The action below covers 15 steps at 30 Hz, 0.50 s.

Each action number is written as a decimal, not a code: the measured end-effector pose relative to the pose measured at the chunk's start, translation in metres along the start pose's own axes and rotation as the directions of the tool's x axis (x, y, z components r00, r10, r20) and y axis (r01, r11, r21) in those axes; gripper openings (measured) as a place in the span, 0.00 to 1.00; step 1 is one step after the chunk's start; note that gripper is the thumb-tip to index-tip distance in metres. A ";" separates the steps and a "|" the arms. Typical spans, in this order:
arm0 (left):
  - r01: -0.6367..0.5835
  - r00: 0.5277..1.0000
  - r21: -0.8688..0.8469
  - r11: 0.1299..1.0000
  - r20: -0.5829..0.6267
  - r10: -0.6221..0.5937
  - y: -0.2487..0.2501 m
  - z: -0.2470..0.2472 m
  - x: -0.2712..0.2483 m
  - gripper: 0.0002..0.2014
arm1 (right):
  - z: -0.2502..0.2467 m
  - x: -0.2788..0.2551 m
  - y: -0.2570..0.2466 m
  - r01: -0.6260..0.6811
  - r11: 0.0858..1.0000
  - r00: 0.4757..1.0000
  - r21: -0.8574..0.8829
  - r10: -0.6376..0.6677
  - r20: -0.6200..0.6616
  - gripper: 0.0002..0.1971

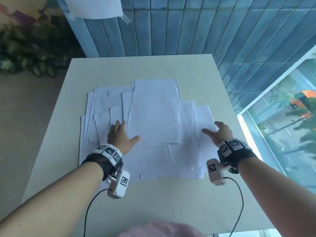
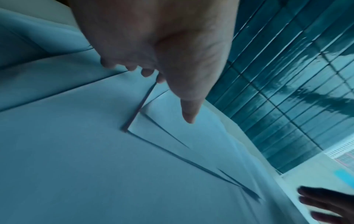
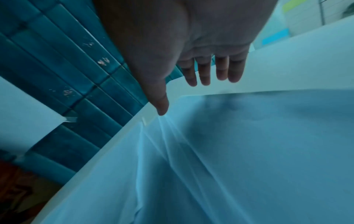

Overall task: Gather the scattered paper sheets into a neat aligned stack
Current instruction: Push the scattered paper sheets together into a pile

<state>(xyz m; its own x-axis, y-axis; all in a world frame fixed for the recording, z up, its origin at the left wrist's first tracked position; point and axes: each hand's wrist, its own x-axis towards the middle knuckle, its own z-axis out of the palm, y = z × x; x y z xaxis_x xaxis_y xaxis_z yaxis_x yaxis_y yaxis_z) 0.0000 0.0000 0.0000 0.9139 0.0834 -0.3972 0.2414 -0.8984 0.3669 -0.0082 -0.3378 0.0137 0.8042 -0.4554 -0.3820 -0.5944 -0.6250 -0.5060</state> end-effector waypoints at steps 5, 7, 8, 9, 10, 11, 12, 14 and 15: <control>0.208 0.978 0.078 0.975 -0.006 -0.208 -0.007 0.004 0.017 0.52 | 0.001 0.017 -0.002 -0.181 0.970 0.983 -0.160 0.184 0.003 0.46; 0.194 0.981 0.101 0.976 -0.005 -0.195 -0.001 0.010 0.017 0.51 | 0.008 0.016 -0.009 -0.162 0.969 0.986 -0.186 0.165 0.001 0.43; 0.182 0.983 0.109 0.977 -0.016 -0.181 0.002 0.012 0.017 0.51 | 0.013 0.015 -0.012 -0.138 0.972 0.990 -0.191 0.141 -0.001 0.41; 0.168 0.986 0.116 0.979 -0.024 -0.167 0.005 0.015 0.018 0.51 | 0.017 0.014 -0.017 -0.117 0.974 0.993 -0.192 0.120 0.005 0.40; 0.151 0.989 0.128 0.980 -0.022 -0.150 0.009 0.018 0.018 0.50 | 0.022 0.013 -0.021 -0.097 0.978 0.995 -0.186 0.102 0.017 0.39; 0.130 0.992 0.139 0.982 -0.018 -0.128 0.013 0.020 0.017 0.50 | 0.027 0.012 -0.025 -0.071 0.983 0.996 -0.169 0.077 0.032 0.38; 0.103 0.995 0.145 0.984 -0.013 -0.103 0.016 0.022 0.016 0.50 | 0.032 0.009 -0.030 -0.041 0.989 0.998 -0.144 0.049 0.049 0.37; 0.045 0.999 0.140 0.989 -0.008 -0.045 0.021 0.026 0.014 0.48 | 0.043 0.005 -0.036 0.005 0.995 0.997 -0.095 0.003 0.082 0.35; 0.013 1.000 0.127 0.992 -0.012 -0.012 0.022 0.028 0.012 0.46 | 0.048 0.003 -0.038 0.021 0.997 0.996 -0.073 -0.014 0.090 0.35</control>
<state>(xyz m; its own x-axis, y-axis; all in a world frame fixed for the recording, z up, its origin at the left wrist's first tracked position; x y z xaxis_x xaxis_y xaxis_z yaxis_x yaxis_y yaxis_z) 0.0074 -0.0306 -0.0199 0.9147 0.0992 -0.3918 0.2103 -0.9447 0.2517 0.0162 -0.2854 -0.0054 0.8083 -0.3876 -0.4432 -0.5755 -0.6790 -0.4558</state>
